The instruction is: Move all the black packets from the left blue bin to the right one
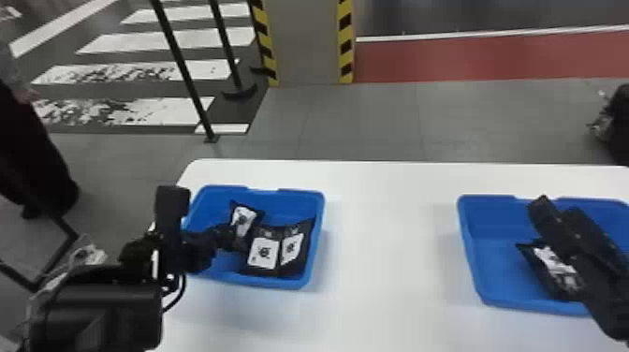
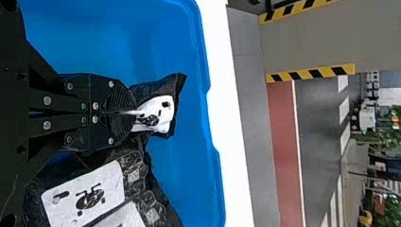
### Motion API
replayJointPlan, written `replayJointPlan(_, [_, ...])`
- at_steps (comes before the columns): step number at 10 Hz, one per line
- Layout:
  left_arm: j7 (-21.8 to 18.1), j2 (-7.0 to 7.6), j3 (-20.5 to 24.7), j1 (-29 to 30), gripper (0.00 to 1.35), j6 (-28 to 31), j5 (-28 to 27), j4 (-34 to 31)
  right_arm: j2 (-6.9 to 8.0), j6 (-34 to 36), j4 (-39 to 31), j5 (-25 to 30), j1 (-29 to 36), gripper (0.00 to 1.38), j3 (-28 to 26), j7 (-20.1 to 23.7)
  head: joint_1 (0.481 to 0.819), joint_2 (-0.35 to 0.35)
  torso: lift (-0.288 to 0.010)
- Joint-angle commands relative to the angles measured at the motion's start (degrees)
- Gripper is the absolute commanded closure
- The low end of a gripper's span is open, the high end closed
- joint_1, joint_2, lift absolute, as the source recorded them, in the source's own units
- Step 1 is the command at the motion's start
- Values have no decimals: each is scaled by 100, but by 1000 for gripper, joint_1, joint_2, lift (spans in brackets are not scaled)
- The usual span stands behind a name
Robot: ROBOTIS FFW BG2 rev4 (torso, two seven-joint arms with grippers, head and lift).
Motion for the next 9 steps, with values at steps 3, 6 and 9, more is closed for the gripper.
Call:
replayJointPlan(3, [-485, -82, -5, 1240, 1216, 529, 387, -2684, 2, 466, -26, 20, -169, 495, 35, 342, 695, 154, -110])
replayJointPlan(6, [-828, -170, -312, 1324, 1216, 768, 554, -3612, 2, 691, 438, 11, -745, 486, 237, 825, 695, 125, -110])
replayJointPlan(9, [-1144, -161, -910, 917, 1216, 586, 976, -3274, 2, 1226, 663, -42, -1350, 479, 325, 1379, 695, 88, -110])
